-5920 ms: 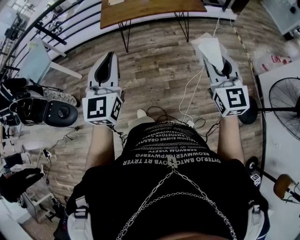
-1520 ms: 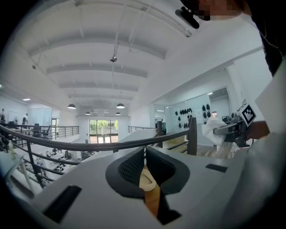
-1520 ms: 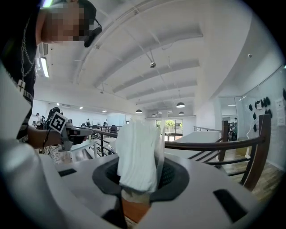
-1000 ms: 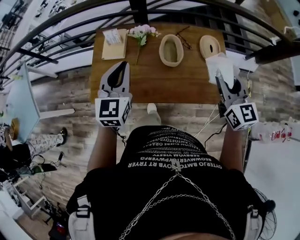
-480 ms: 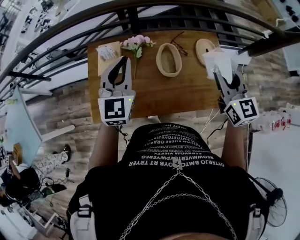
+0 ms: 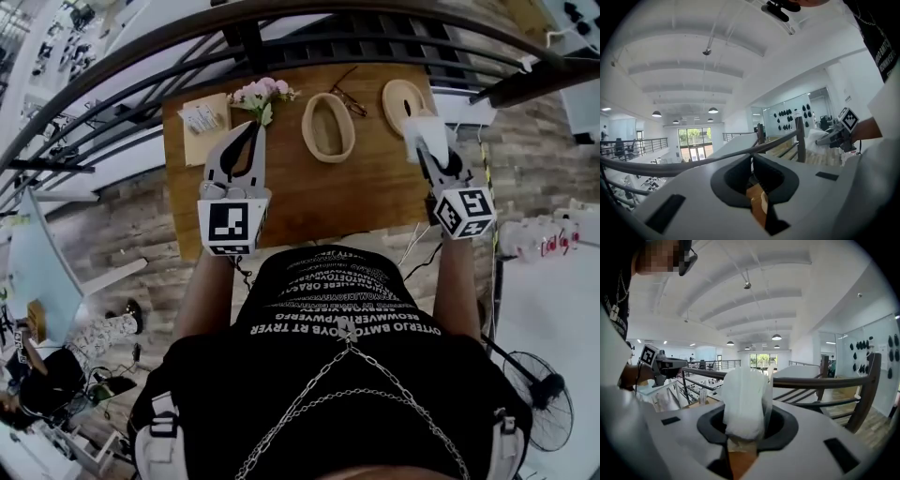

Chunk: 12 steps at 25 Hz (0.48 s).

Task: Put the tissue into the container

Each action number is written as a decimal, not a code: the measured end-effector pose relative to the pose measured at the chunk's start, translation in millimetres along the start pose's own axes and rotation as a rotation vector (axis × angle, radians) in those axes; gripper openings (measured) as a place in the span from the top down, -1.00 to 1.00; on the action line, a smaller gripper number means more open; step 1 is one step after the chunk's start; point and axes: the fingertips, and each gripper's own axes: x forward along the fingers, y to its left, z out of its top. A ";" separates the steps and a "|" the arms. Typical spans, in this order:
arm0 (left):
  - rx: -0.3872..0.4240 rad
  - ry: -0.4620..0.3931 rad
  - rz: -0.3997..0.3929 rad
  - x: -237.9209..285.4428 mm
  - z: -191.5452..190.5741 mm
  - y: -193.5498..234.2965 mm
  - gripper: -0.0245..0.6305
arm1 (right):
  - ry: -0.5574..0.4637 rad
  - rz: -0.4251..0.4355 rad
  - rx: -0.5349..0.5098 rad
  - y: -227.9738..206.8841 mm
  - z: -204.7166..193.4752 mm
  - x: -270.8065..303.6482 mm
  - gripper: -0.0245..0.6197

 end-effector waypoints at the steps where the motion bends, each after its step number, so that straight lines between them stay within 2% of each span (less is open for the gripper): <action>1: 0.001 0.007 0.005 2.7 -0.7 1.2 0.81 | 0.017 0.010 0.008 -1.1 -9.8 8.2 0.55; 6: 0.005 0.043 0.035 19.0 -5.0 8.4 0.81 | 0.098 0.085 0.040 1.3 -55.3 61.2 0.55; 12: -0.005 0.098 0.082 40.2 -20.0 22.4 0.81 | 0.225 0.231 0.050 25.4 -115.1 133.2 0.55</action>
